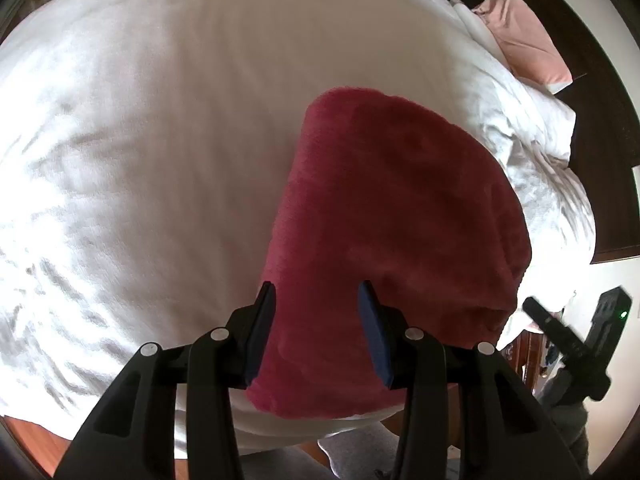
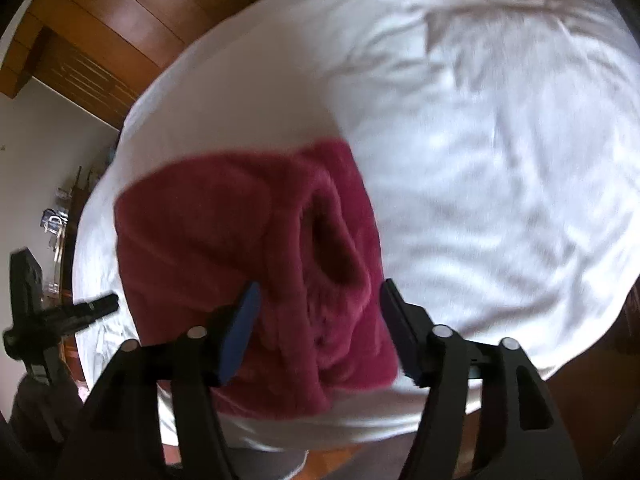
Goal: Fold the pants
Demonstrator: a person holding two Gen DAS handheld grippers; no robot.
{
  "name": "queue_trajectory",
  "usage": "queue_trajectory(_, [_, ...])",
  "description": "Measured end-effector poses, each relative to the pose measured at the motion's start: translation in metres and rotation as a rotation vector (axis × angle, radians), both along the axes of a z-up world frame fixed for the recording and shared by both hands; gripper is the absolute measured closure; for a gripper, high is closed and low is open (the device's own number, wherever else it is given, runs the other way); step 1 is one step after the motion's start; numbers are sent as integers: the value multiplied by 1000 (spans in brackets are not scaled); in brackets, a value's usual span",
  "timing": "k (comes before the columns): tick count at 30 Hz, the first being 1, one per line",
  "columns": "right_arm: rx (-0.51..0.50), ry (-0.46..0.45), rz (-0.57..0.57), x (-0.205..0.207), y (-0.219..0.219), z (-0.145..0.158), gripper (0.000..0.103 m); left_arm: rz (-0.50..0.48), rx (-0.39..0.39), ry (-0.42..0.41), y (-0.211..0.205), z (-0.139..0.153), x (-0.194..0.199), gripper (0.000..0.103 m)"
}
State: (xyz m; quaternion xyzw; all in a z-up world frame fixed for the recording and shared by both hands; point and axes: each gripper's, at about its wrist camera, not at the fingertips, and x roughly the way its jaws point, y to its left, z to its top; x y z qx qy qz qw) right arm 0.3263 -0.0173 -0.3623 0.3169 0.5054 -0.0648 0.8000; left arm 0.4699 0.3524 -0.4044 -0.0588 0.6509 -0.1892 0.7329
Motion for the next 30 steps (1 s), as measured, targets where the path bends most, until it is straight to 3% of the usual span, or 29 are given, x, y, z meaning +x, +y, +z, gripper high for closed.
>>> queue_trajectory(4, [11,-37,36,26,-4,8,35,9,10,-1,-1,0,-6,60])
queue_trajectory(6, [38,-54,77,31,-2,9,40,18,15,-1,1,1,-7,60])
queue_trajectory(9, [72,-26,164,34,3,-1,54,42,20,-5,5,1,-9,60])
queue_trajectory(11, [17,40,196,37,8,-15,80,56,23,-7,7,1,-10,60])
queue_trajectory(14, [4,40,177,37,0,-14,83,58,35,-12,5,1,-11,60])
queue_trajectory(18, [-24,-63,127,38,-24,26,83,42,35,-23,-4,2,-12,60])
queue_trajectory(21, [-90,-77,139,54,-31,38,83,17,37,-28,-18,1,-12,60])
queue_trajectory(24, [-157,-28,152,62,-31,20,83,-25,55,-48,-36,0,-15,59])
queue_trajectory(26, [-168,31,161,62,-29,-6,83,-70,76,-75,-49,-3,-19,45])
queue_trajectory(28, [-165,73,182,60,-26,-34,83,-105,103,-91,-59,-6,-23,44])
queue_trajectory(30, [-150,77,182,56,-24,-42,83,-144,138,-109,-68,-11,-28,43])
